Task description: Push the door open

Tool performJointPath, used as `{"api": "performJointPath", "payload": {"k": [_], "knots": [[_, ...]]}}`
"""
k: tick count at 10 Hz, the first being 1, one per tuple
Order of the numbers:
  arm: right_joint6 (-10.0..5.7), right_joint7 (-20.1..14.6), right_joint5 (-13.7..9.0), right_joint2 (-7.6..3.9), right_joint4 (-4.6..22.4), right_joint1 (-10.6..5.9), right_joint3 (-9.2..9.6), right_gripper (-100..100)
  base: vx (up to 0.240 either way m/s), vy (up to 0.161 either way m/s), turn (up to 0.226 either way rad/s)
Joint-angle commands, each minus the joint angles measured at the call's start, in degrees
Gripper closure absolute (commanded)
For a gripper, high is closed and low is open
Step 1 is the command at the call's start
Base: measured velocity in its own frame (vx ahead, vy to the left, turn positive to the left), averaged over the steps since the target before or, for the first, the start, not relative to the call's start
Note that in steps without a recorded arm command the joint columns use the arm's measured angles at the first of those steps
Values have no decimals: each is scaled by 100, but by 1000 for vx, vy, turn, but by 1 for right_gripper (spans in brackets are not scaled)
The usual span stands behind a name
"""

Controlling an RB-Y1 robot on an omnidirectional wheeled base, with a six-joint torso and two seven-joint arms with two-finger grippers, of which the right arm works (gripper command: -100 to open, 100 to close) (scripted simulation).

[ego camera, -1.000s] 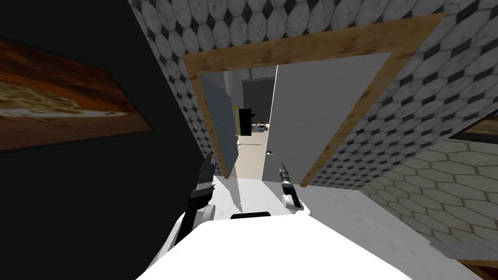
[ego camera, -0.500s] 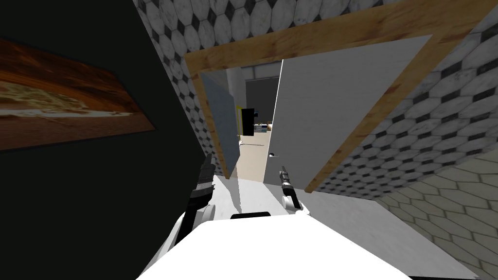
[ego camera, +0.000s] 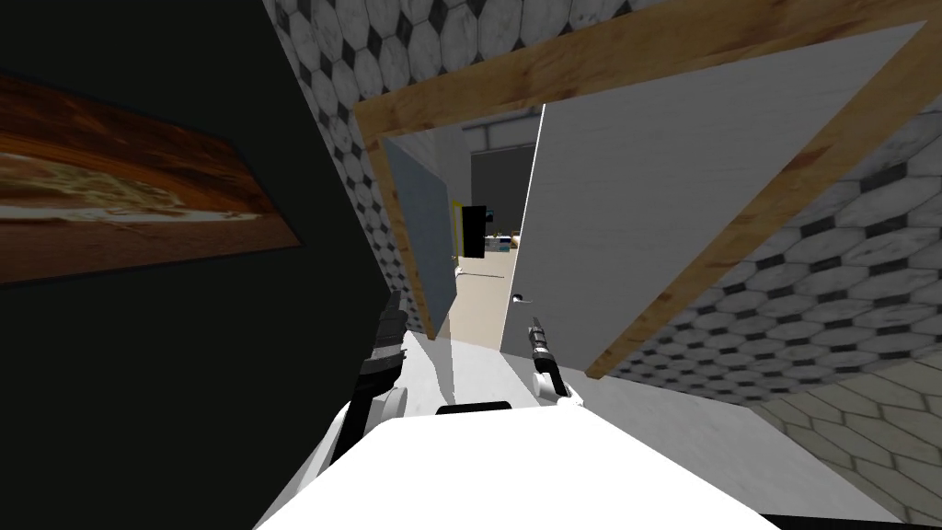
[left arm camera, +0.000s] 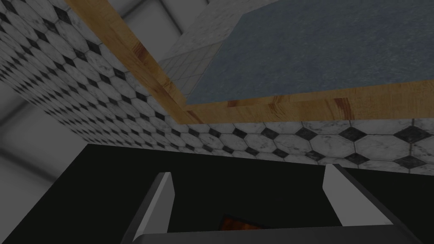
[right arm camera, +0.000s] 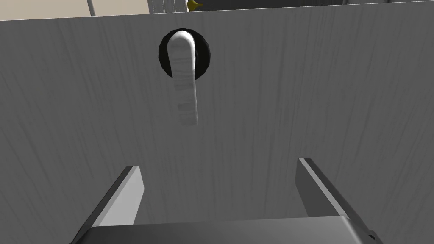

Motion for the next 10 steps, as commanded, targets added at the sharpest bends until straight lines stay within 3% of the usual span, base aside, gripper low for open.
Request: {"api": "performJointPath", "payload": {"k": [1, 5, 7, 10], "knots": [[-2, -13, -24, -5, 190, -59, -24, -100, 117, -75, 110], [-48, -28, -61, -10, 561, -192, -63, -100, 67, -59, 78], [-37, -22, -66, -14, 532, -188, -75, -100, 69, -14, 15], [-42, -14, -80, -17, 559, -197, -101, -100, 189, -45, 26]]}}
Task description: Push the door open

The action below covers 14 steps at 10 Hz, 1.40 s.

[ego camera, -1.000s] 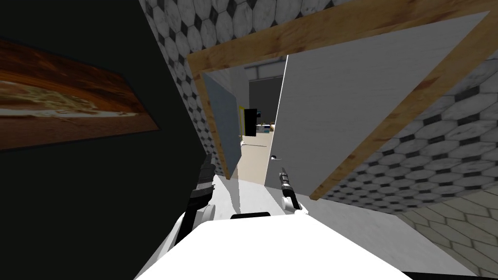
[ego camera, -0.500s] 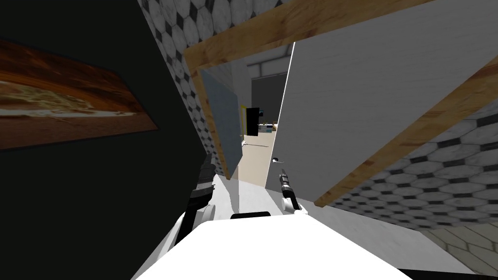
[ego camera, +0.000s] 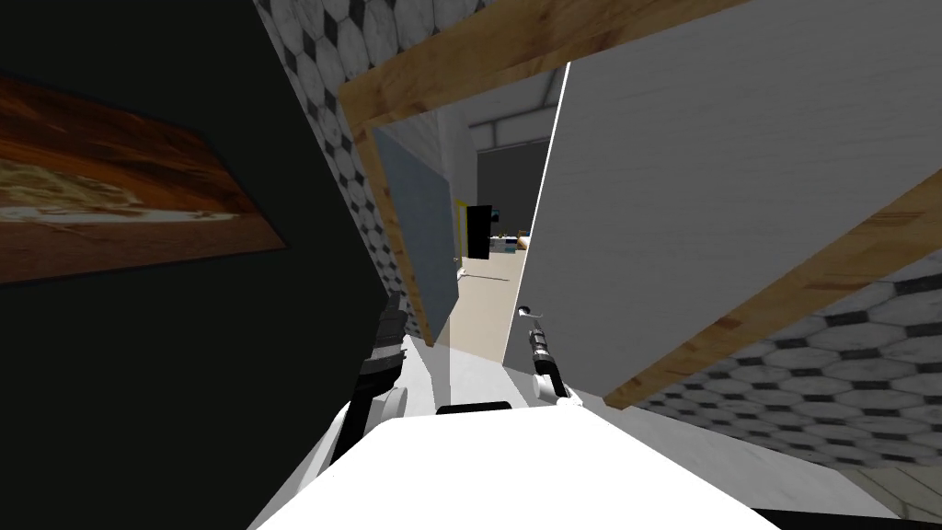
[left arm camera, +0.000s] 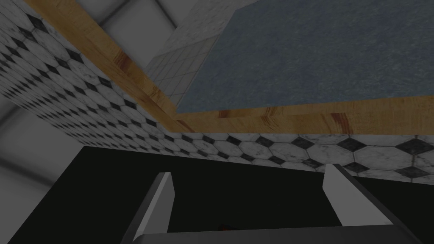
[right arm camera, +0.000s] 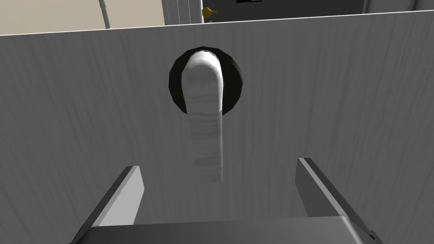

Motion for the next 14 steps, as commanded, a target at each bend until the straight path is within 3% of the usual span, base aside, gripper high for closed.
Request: {"api": "performJointPath", "payload": {"k": [1, 5, 6, 11, 14], "knots": [[-9, 5, -10, -4, 32, -13, -18, -100, 187, -96, 26], [-17, 12, -22, -6, 57, -21, -40, -100, 158, -64, 20], [-17, 12, -22, -6, 57, -21, -40, 100, -8, 1, -3], [-17, 12, -22, -6, 57, -21, -40, 100, -8, 0, 1], [-25, 57, -115, -54, 70, -25, -194, 100, 163, 7, -40]]}}
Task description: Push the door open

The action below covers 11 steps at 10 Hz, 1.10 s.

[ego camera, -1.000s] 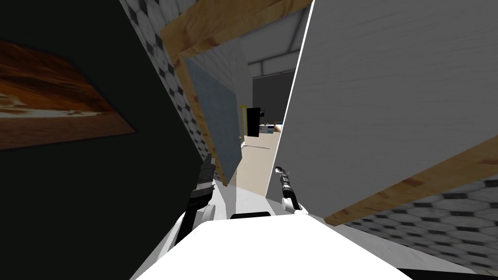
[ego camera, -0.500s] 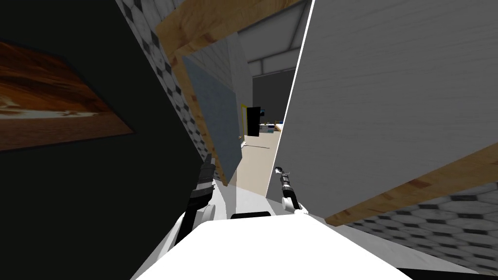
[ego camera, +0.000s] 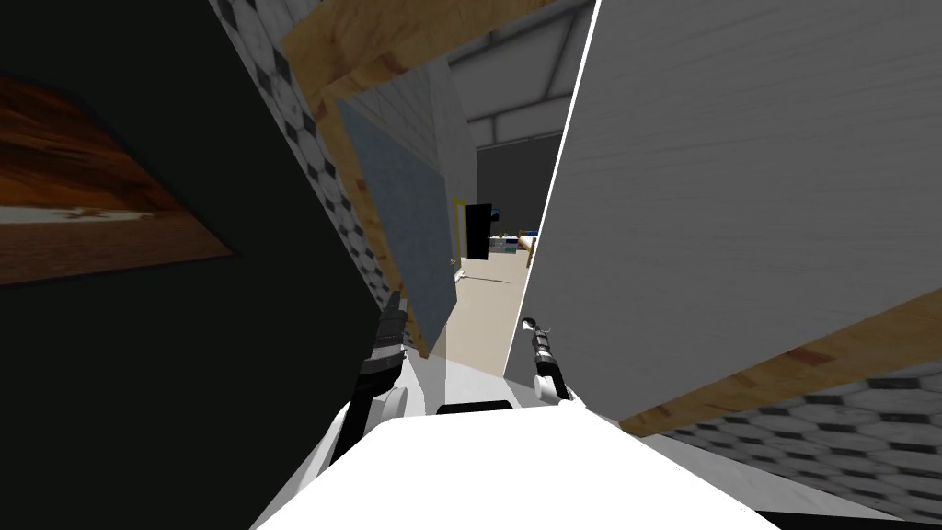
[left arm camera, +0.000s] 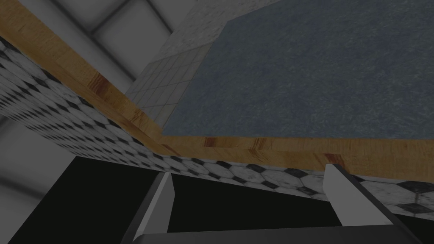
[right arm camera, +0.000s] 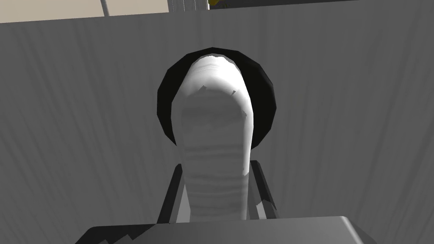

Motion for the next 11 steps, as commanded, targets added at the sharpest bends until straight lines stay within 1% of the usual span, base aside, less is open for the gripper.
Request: {"api": "performJointPath", "payload": {"k": [1, 5, 11], "knots": [[-140, 0, -58, -84, 139, -94, -99, 100, 200, 12, -37], [-158, 67, -177, -124, 172, -68, -295, 100, 200, -4, -36], [-190, 187, -391, -195, 231, -22, -643, 100, 201, 7, -50]]}}
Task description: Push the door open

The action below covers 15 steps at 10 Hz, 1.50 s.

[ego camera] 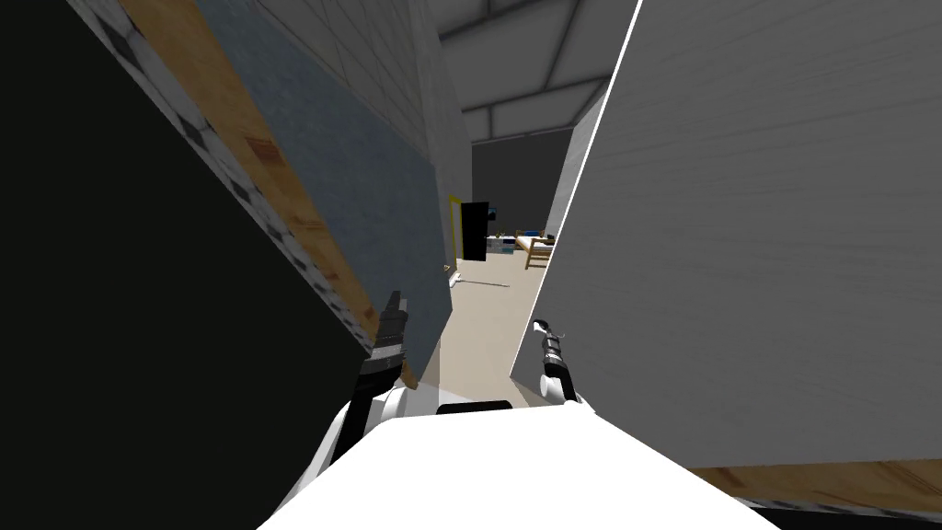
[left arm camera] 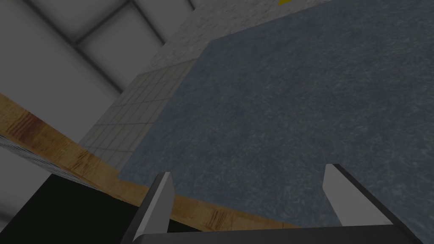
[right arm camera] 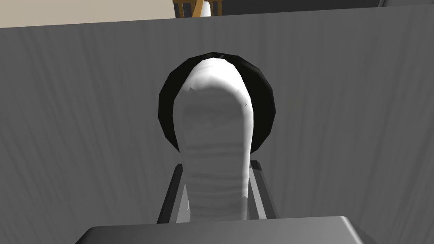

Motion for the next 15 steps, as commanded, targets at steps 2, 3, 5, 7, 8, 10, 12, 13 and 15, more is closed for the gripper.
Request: {"api": "performJointPath", "payload": {"k": [2, 3, 5, 7, 8, 10, 12, 13, 15], "knots": [[7, 8, -71, -81, -118, 110, -124, 100, 152, -14, -19], [-4, 49, -143, -105, -98, 125, -242, 100, 172, 43, -95], [-12, 79, -197, -123, -84, 137, -329, 100, 184, 9, -54], [-12, 79, -197, -123, -84, 137, -329, 100, 88, -10, -6], [-12, 79, -197, -123, -84, 137, -329, 100, 15, -6, 10], [-24, 126, -279, -151, -61, 155, -464, 100, 167, 8, -66], [-35, 166, -352, -175, -40, 170, -583, 100, 214, 34, -66], [-39, 181, -378, -184, -33, 176, -625, 100, 204, 20, -72], [-48, 216, -440, -205, -16, 190, -728, 100, 191, -1, -46]]}}
